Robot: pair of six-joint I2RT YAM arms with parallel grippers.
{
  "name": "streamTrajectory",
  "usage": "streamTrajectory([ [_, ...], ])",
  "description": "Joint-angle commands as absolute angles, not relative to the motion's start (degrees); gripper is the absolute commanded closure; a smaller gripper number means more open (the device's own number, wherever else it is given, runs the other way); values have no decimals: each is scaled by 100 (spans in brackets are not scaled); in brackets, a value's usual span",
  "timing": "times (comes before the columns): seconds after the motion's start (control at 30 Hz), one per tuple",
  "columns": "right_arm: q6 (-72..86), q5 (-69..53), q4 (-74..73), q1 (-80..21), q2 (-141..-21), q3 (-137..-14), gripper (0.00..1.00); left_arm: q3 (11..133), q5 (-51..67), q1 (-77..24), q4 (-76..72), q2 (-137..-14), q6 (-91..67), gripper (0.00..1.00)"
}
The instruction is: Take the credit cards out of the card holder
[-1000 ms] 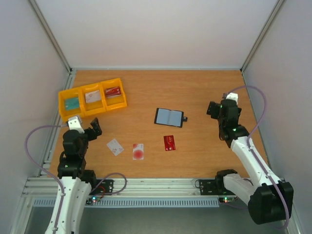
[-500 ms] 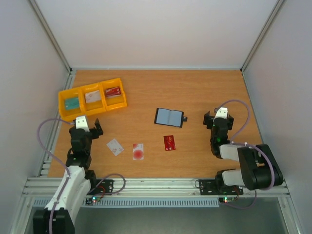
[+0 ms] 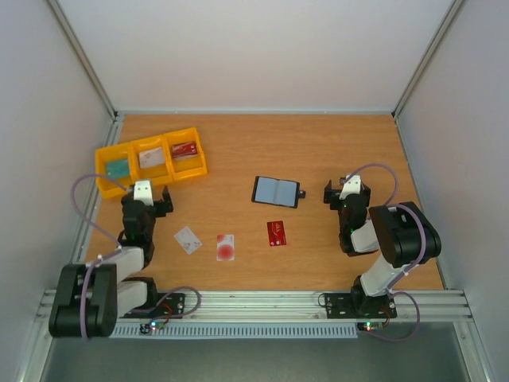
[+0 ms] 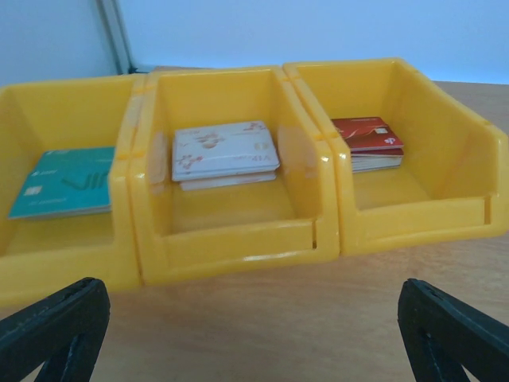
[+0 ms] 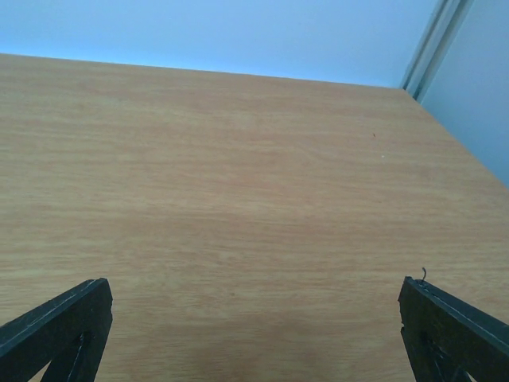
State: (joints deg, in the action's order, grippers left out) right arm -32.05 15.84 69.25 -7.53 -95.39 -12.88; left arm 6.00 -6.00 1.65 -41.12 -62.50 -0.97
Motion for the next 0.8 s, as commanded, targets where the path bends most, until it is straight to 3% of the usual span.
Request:
streamTrajectory([
  [0.0, -3254, 1416, 7386, -705, -9490, -1367, 2, 1218, -416, 125, -5210, -7106, 255, 1],
  [0.27, -3154, 781, 6488, -464, -9274, -1664, 2, 1533, -58, -316, -6136, -8682, 370, 1],
  [0.57, -2981, 272, 5586, -204, -9163, -2048, 2, 1741, 278, -94, -5921, -8775, 224, 1],
  [0.77, -2958, 193, 5520, -154, -9155, -2074, 2, 791, 826, -70, -8037, -9055, 424, 1],
])
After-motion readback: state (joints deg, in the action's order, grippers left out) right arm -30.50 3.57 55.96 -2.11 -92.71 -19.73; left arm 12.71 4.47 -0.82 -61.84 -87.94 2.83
